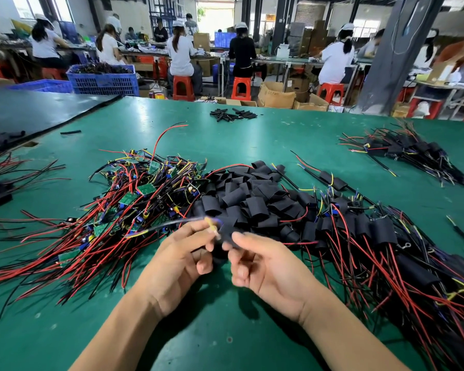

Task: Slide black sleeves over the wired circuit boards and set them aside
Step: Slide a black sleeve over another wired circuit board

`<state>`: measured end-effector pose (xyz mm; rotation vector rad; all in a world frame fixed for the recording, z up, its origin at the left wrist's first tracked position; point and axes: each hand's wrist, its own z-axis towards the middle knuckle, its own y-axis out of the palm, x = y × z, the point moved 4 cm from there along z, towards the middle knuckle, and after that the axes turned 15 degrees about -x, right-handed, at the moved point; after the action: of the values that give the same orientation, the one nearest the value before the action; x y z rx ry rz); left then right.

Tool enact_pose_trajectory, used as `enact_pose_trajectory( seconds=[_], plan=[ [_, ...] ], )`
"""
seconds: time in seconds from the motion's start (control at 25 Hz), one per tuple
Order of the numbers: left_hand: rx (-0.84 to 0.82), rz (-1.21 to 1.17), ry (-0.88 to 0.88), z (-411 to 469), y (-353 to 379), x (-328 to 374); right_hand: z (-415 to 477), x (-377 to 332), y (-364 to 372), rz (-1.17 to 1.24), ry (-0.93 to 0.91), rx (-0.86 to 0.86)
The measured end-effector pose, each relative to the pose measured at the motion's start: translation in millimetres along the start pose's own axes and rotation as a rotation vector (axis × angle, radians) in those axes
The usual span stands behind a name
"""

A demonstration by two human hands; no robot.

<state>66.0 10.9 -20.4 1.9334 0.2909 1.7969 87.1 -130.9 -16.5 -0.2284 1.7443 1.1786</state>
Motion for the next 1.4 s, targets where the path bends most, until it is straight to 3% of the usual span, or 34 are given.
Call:
enact_pose_trajectory(
  seconds=[0.2,0.32,0.44,0.64,0.84,1.04,1.2,1.4],
  plan=[
    [0.076,0.051,-0.002,1.0,-7.7,-2.0,-9.4,-34.5,-28.4,0.211,-0.475,0.383],
    [0.148,0.097,0.016,0.5,-12.8,-4.0,-25.9,-48.2,-48.3,0.249,-0.585,0.586],
    [0.273,0.228,0.062,-2.1,-15.3,-1.5,-30.8,-49.5,-53.9,0.258,-0.601,0.618],
    [0.71,0.964,0.183,-21.0,-20.9,20.7,-21.8,-37.6,-49.7,0.152,-0.508,0.591],
    [0.658,1.11,0.04,-16.9,-30.7,21.2,-14.1,-28.1,-47.1,-0.087,-0.429,0.643],
    [0.666,1.07,0.064,-17.6,-30.6,23.2,-10.5,-24.2,-45.4,-0.317,-0.391,0.649],
    [0.683,0.916,0.22,-20.7,-26.4,26.9,-8.5,-22.4,-40.3,-0.407,-0.369,0.597],
    [0.478,0.616,0.376,-17.3,-7.0,25.1,-8.1,-20.1,-34.6,-0.523,-0.374,0.525]
  ],
)
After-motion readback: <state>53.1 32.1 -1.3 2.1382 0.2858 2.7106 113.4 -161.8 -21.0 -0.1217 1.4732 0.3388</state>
